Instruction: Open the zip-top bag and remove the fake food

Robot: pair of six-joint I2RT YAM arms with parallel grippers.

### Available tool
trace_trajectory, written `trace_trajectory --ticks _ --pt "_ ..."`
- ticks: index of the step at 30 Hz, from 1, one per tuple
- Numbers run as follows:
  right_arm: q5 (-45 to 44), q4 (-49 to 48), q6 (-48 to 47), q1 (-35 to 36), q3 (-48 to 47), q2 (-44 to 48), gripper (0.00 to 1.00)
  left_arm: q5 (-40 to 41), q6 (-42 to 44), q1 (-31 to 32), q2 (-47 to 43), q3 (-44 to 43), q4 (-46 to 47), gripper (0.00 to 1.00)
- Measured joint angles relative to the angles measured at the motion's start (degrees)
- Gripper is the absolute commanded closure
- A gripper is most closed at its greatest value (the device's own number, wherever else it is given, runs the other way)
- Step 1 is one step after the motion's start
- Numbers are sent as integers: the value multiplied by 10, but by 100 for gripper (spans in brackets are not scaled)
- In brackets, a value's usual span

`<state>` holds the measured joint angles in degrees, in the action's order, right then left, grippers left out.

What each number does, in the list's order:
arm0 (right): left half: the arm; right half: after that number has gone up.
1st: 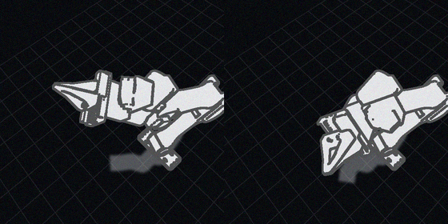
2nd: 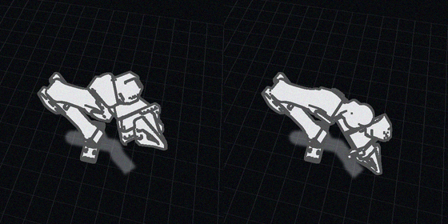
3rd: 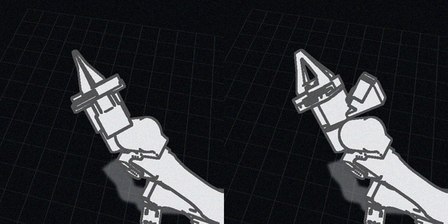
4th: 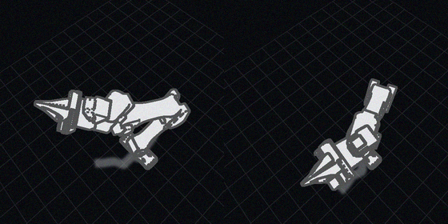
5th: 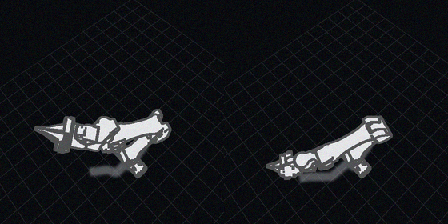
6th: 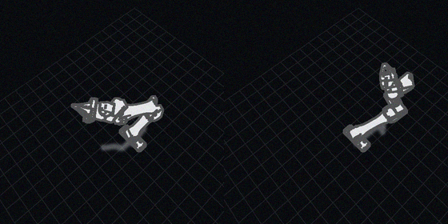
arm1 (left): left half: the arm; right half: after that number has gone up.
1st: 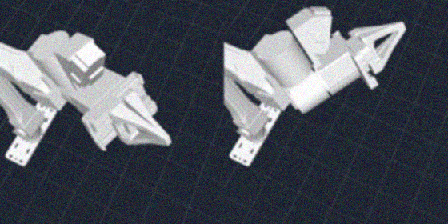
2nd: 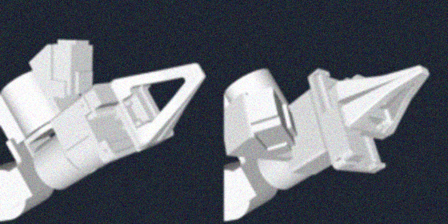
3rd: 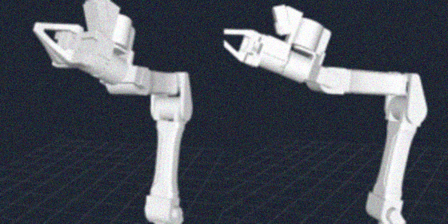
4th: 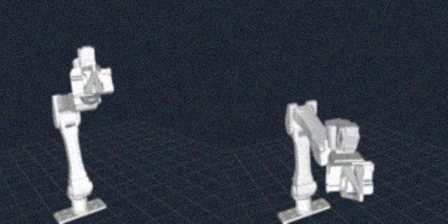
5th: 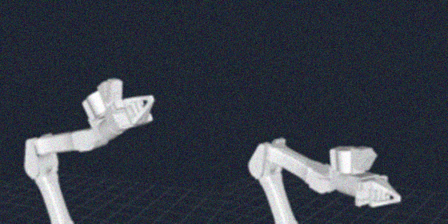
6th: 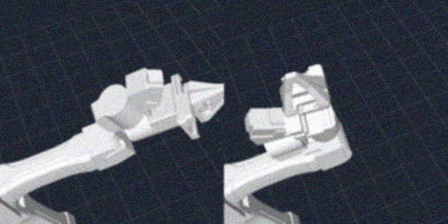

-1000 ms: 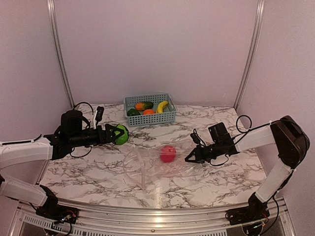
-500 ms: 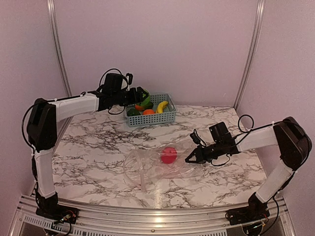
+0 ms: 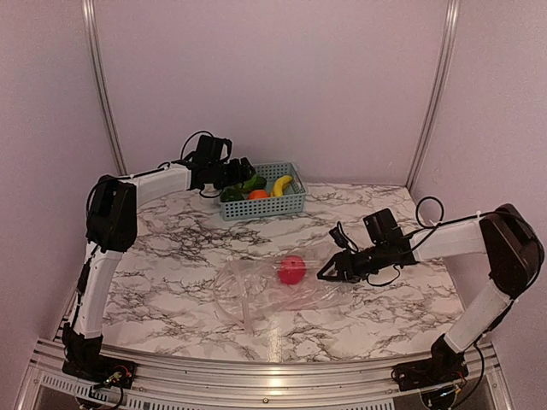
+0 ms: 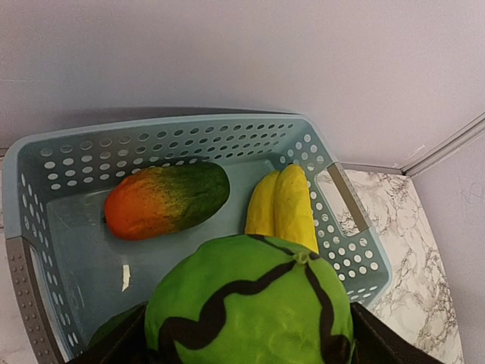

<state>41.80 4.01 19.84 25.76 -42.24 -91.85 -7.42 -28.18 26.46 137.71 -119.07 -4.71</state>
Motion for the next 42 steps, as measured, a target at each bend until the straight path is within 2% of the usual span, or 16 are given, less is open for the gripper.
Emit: trace_trajectory --ticks 1,4,6,12,16,21,25,30,33,38,42 --pt "1 1 1 -3 0 5 38 0 0 -2 4 -6 -2 7" --pt "3 5 2 -14 0 33 31 -1 0 -7 7 -16 -9 3" --pt "4 8 1 -30 -1 45 23 -2 1 -9 7 -20 -12 1" --pt "1 23 3 -69 -5 40 15 -14 11 -10 -7 1 -24 3" --pt "-3 32 8 -82 -25 13 15 -29 17 -10 -98 136 -12 7" --pt "-3 32 16 -83 -66 -24 13 -51 14 -10 -271 349 36 16" --pt "2 30 23 -83 -104 -55 12 -76 -16 -10 -421 545 113 24" --pt "3 30 27 -83 -138 -87 16 -108 -67 -2 -549 763 197 34" --pt "6 28 29 -83 -142 -97 21 -122 -85 26 -589 843 208 40" --pt "13 28 31 -83 -142 -103 28 -146 -130 99 -645 925 243 52" --pt "19 21 36 -79 -141 -104 33 -147 -162 118 -647 951 276 58"
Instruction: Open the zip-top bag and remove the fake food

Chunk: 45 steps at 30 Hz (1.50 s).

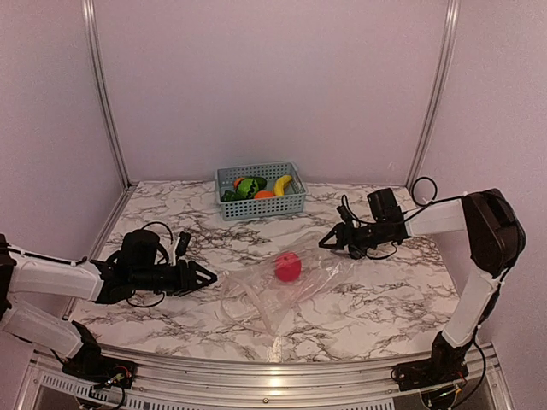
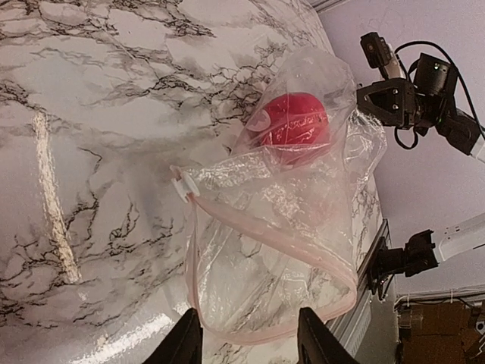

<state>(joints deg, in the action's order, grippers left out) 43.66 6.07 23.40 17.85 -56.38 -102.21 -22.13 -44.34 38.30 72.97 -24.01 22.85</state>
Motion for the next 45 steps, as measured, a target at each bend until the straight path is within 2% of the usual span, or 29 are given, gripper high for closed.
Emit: trace_trajectory --ticks 5,9,15,19,24,28,33,45 --pt "4 -9 7 10 2 0 40 -6 -33 27 37 17 49 63" --pt "4 -11 10 23 4 0 43 -16 -52 49 95 14 105 65" --pt "4 -13 16 45 8 0 55 -40 -73 68 211 -33 174 66" --pt "5 -13 17 62 10 0 72 -45 -92 68 266 -64 223 61" --pt "13 -13 15 86 14 0 90 -38 -112 71 320 -114 264 50" --pt "26 -10 6 101 15 -7 99 -24 -112 75 344 -154 265 40" --pt "49 -1 -5 113 9 -41 100 -5 -101 78 357 -191 240 25" --pt "78 33 -26 122 -27 -91 100 47 -9 97 380 -315 71 15"
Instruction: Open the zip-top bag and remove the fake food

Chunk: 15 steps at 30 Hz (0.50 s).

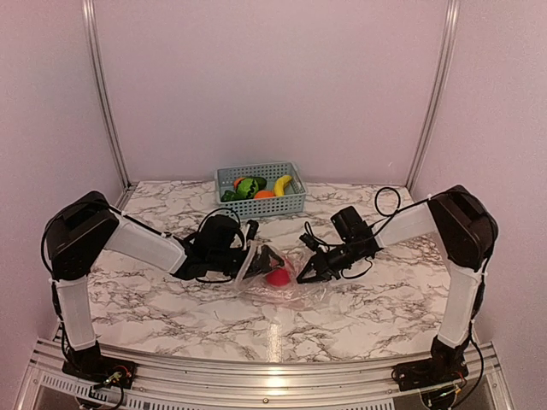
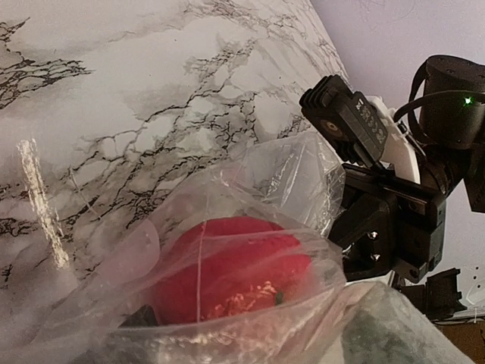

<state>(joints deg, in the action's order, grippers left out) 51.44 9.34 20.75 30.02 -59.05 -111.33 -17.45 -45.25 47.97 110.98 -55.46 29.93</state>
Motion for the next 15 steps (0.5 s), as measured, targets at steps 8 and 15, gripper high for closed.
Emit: trace_trajectory --ticks 8,15 --pt "9 14 -8 4 -26 -27 100 19 79 18 50 -87 -112 8" --pt "21 22 -16 3 -40 -42 100 23 149 25 75 -149 -189 12"
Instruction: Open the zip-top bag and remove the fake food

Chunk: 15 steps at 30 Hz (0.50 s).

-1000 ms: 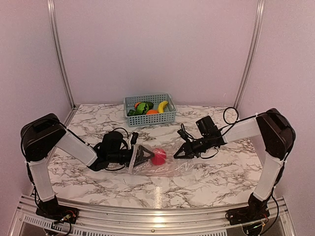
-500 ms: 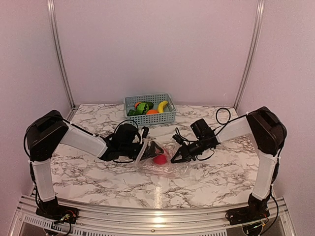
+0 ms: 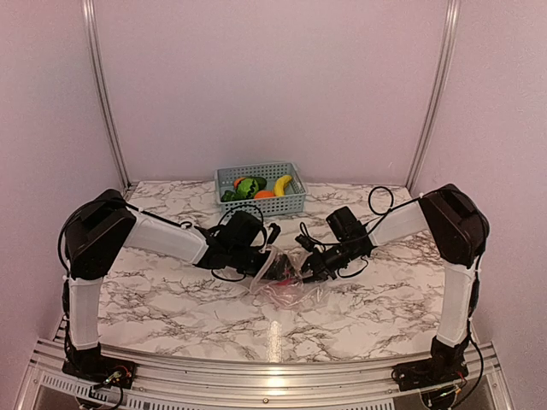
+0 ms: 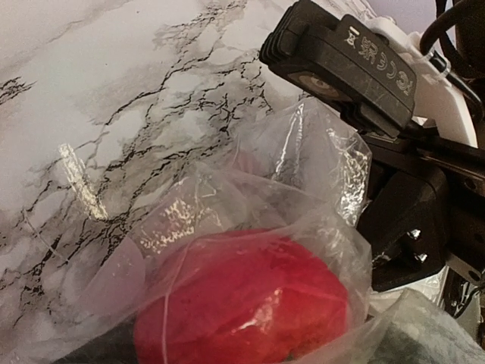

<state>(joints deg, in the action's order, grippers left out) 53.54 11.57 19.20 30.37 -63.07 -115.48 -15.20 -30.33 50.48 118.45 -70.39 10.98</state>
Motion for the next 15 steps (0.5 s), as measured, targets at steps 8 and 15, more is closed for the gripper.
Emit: trace_trajectory --ticks 8,15 --pt "0 -10 -1 -5 14 4 100 6 25 -7 -9 3 -35 32" --pt "5 -51 18 -32 70 49 100 -20 16 -33 -103 139 9 32"
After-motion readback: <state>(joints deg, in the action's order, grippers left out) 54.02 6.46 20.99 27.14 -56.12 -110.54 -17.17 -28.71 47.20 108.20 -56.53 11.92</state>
